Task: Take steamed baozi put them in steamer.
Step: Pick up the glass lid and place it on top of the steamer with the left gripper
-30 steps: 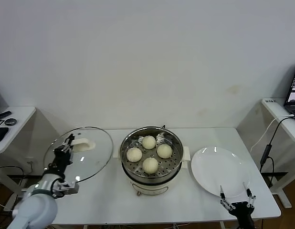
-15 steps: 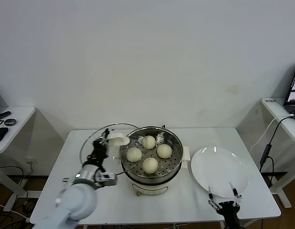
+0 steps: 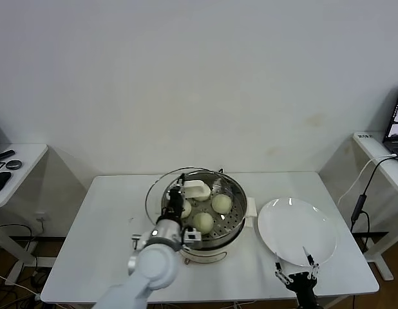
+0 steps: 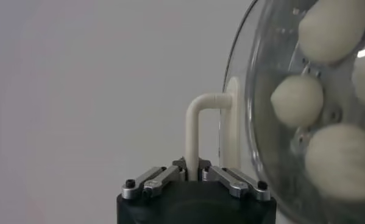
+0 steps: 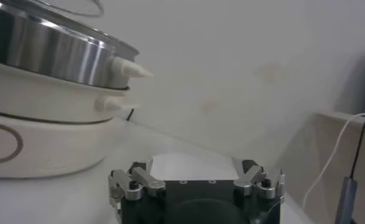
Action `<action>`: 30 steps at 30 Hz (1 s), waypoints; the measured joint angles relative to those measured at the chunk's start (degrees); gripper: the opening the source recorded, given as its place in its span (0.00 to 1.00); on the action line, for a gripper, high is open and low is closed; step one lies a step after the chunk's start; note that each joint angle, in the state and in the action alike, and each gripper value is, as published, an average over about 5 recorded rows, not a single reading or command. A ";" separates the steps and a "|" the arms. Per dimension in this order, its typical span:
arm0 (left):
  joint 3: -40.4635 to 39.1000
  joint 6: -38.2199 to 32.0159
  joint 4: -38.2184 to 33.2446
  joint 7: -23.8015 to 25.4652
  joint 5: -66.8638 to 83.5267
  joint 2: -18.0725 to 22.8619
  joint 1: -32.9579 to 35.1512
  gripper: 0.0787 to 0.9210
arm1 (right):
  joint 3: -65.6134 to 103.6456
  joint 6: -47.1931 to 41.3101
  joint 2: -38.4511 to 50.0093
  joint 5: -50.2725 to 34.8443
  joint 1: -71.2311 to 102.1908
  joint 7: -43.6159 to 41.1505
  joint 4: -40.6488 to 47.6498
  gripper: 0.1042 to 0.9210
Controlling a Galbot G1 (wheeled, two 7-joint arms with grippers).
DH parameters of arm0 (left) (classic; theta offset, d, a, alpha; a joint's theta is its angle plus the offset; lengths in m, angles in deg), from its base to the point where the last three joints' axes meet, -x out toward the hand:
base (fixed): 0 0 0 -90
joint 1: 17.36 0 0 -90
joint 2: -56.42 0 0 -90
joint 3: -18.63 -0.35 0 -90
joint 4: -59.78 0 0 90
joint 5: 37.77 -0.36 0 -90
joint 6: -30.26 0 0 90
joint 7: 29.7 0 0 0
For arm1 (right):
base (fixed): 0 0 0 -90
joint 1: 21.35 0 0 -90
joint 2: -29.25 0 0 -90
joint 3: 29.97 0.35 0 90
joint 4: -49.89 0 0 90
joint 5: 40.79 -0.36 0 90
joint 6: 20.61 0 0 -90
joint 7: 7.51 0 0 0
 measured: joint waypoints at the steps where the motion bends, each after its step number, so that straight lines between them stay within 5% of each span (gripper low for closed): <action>1: -0.29 0.08 0.44 0.18 -0.74 0.66 -0.10 0.11 | 0.01 0.03 0.00 0.07 0.01 0.01 0.03 0.88; 30: -2.17 0.45 8.12 0.75 -11.86 11.30 0.14 0.11 | -1.15 0.26 0.10 0.76 -0.33 0.29 0.88 0.88</action>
